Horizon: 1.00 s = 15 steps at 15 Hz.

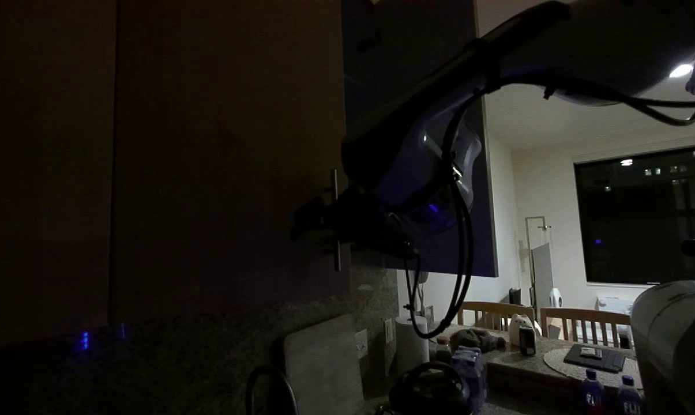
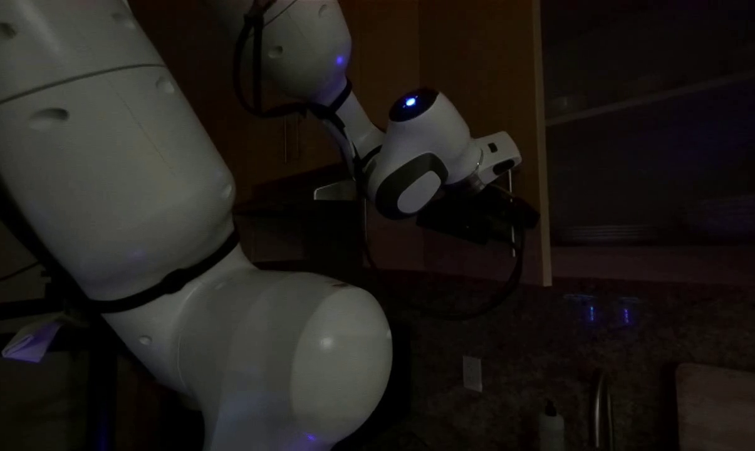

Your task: Open the left cabinet door

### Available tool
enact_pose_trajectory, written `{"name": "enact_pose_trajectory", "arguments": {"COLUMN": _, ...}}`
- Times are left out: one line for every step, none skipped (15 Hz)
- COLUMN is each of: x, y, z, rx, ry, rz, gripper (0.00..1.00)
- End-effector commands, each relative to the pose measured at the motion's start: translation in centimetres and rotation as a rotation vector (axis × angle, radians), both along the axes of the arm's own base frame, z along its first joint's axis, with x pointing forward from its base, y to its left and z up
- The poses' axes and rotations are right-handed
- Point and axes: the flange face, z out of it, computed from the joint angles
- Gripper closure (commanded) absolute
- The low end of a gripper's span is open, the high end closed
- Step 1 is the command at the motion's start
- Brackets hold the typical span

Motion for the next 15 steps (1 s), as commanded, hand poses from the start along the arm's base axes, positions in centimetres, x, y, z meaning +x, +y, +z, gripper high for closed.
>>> {"name": "enact_pose_trajectory", "arguments": {"x": -1.6, "y": 3.4, "z": -1.4, "rx": 0.014, "ry": 0.014, "rz": 0.069, "gripper": 0.0}}
{"name": "enact_pose_trajectory", "arguments": {"x": -1.7, "y": 3.6, "z": -1.7, "rx": 0.01, "ry": 0.015, "rz": 0.069, "gripper": 0.0}}
{"name": "enact_pose_trajectory", "arguments": {"x": -1.8, "y": 3.7, "z": -1.9, "rx": 0.007, "ry": 0.016, "rz": 0.068, "gripper": 0.0}}
{"name": "enact_pose_trajectory", "arguments": {"x": -1.0, "y": 4.0, "z": -1.4, "rx": 0.009, "ry": 0.018, "rz": 0.071, "gripper": 0.0}}
{"name": "enact_pose_trajectory", "arguments": {"x": -0.9, "y": 4.1, "z": -1.5, "rx": 0.008, "ry": 0.019, "rz": 0.07, "gripper": 0.0}}
{"name": "enact_pose_trajectory", "arguments": {"x": -1.1, "y": 4.1, "z": -1.6, "rx": 0.009, "ry": 0.025, "rz": 0.074, "gripper": 0.0}}
{"name": "enact_pose_trajectory", "arguments": {"x": -1.2, "y": 4.4, "z": -1.8, "rx": 0.007, "ry": 0.029, "rz": 0.082, "gripper": 0.0}}
{"name": "enact_pose_trajectory", "arguments": {"x": -1.2, "y": 4.8, "z": -1.9, "rx": -0.004, "ry": 0.032, "rz": 0.094, "gripper": 0.0}}
{"name": "enact_pose_trajectory", "arguments": {"x": -1.2, "y": 5.1, "z": -1.8, "rx": -0.017, "ry": 0.027, "rz": 0.109, "gripper": 0.0}}
{"name": "enact_pose_trajectory", "arguments": {"x": -1.2, "y": 5.4, "z": -1.7, "rx": -0.033, "ry": 0.021, "rz": 0.127, "gripper": 0.0}}
{"name": "enact_pose_trajectory", "arguments": {"x": -1.2, "y": 5.7, "z": -1.7, "rx": -0.057, "ry": 0.014, "rz": 0.152, "gripper": 0.0}}
{"name": "enact_pose_trajectory", "arguments": {"x": -1.2, "y": 5.8, "z": -1.7, "rx": -0.087, "ry": 0.003, "rz": 0.162, "gripper": 0.0}}
{"name": "enact_pose_trajectory", "arguments": {"x": -1.2, "y": 5.8, "z": -1.7, "rx": -0.11, "ry": -0.005, "rz": 0.175, "gripper": 0.0}}
{"name": "enact_pose_trajectory", "arguments": {"x": -1.3, "y": 5.7, "z": -1.7, "rx": -0.128, "ry": -0.014, "rz": 0.188, "gripper": 0.0}}
{"name": "enact_pose_trajectory", "arguments": {"x": -1.3, "y": 5.7, "z": -1.8, "rx": -0.144, "ry": -0.018, "rz": 0.2, "gripper": 0.0}}
